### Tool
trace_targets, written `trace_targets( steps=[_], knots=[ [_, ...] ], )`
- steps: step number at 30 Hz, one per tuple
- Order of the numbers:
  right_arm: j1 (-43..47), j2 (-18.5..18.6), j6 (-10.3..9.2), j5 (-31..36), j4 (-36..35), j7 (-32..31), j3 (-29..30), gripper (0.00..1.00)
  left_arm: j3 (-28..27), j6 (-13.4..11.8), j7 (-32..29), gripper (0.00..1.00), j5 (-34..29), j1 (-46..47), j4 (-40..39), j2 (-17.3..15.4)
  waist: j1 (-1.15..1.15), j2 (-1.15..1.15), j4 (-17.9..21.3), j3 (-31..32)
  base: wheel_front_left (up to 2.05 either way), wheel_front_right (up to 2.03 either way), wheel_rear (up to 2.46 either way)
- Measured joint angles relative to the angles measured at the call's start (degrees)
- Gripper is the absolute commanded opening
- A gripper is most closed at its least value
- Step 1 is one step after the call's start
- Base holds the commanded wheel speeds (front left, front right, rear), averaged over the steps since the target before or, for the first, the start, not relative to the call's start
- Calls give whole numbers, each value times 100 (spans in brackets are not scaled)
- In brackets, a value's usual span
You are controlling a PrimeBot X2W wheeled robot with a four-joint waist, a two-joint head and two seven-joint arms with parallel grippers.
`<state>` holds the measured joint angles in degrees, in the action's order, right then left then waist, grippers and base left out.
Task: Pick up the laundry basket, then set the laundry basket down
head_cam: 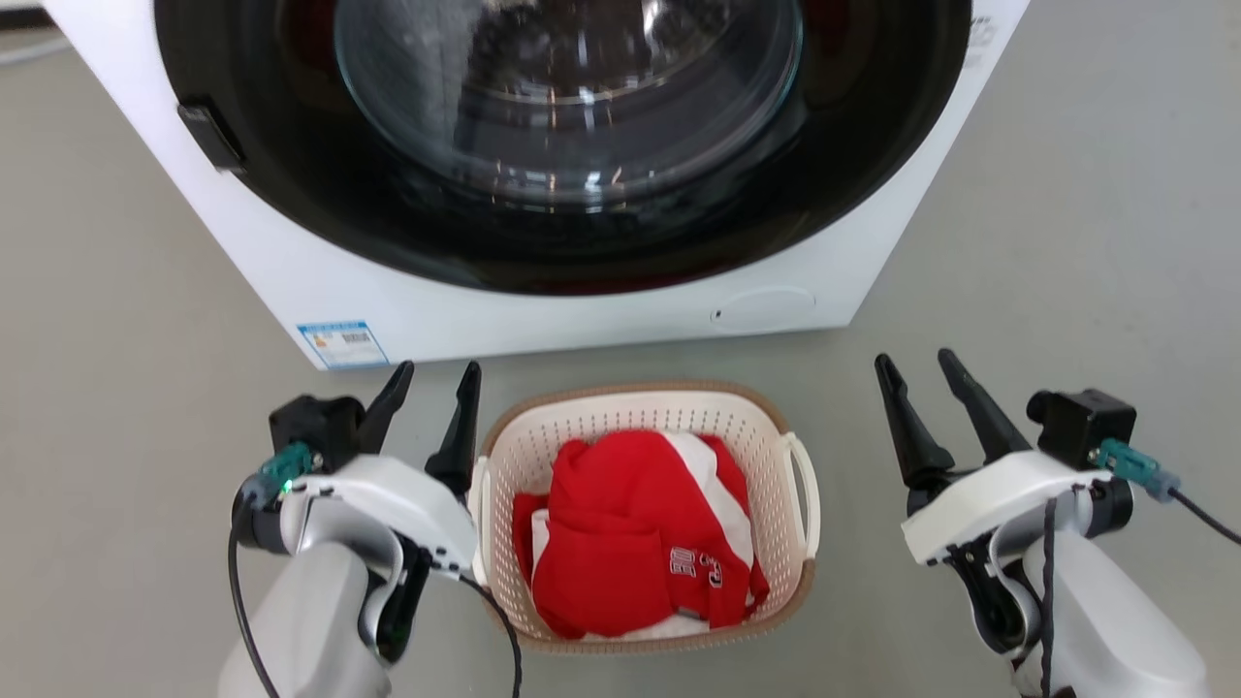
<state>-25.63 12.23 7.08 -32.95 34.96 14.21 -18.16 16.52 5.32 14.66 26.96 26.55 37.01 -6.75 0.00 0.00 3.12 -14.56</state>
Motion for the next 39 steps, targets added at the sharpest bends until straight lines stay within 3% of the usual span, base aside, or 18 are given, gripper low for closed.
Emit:
trace_targets(
  steps=[13,25,39],
  knots=[
    [946,-69,0,667,-925,0,719,100,-691,31,0,100,-692,-1244,-1455,212,-1,0,-53,811,0,0,0],
    [1597,-238,0,1106,-1617,0,1294,100,-962,21,0,100,-1313,-1997,-2573,289,-1,0,-25,1017,0,0,0],
    [1631,-360,0,1290,-1766,0,1435,100,-1107,24,3,100,-1351,-2145,-2699,347,-1,0,-28,934,0,0,0]
  ],
)
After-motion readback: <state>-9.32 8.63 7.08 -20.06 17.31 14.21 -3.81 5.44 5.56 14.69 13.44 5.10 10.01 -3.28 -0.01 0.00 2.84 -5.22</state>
